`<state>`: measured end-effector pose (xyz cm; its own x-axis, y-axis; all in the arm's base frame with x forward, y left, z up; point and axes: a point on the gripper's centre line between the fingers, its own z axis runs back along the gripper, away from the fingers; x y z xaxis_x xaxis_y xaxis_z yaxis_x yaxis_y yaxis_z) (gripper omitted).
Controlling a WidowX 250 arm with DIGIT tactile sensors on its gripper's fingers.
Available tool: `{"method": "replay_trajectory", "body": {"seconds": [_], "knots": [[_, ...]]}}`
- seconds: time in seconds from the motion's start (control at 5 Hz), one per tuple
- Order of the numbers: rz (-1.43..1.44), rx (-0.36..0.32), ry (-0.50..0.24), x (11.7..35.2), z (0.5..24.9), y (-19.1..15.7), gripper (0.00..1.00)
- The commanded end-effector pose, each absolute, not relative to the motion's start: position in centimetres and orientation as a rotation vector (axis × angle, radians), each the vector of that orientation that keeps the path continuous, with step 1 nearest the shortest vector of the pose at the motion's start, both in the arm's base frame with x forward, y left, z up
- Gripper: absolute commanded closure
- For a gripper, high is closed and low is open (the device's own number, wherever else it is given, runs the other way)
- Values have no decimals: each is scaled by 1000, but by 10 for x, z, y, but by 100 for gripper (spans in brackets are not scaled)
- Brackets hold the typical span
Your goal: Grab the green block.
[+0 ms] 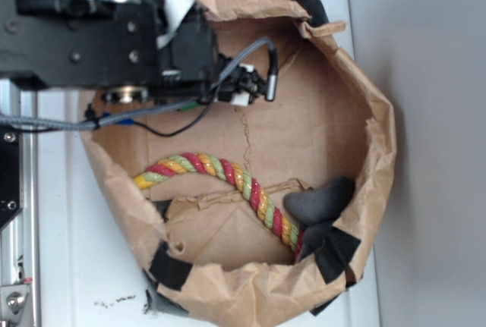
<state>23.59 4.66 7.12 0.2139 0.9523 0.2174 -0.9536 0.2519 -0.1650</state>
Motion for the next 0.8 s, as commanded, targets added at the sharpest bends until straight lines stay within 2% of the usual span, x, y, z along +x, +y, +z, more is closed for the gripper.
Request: {"method": "replay_trajectory", "body": {"seconds": [0.0,0.2,0.4,0.6], "knots": [[1391,38,-344,250,65,49,0],[1414,107,-314,262,59,56,0],[1429,127,-283,264,62,66,0],[1430,135,-264,268,68,62,0]]}}
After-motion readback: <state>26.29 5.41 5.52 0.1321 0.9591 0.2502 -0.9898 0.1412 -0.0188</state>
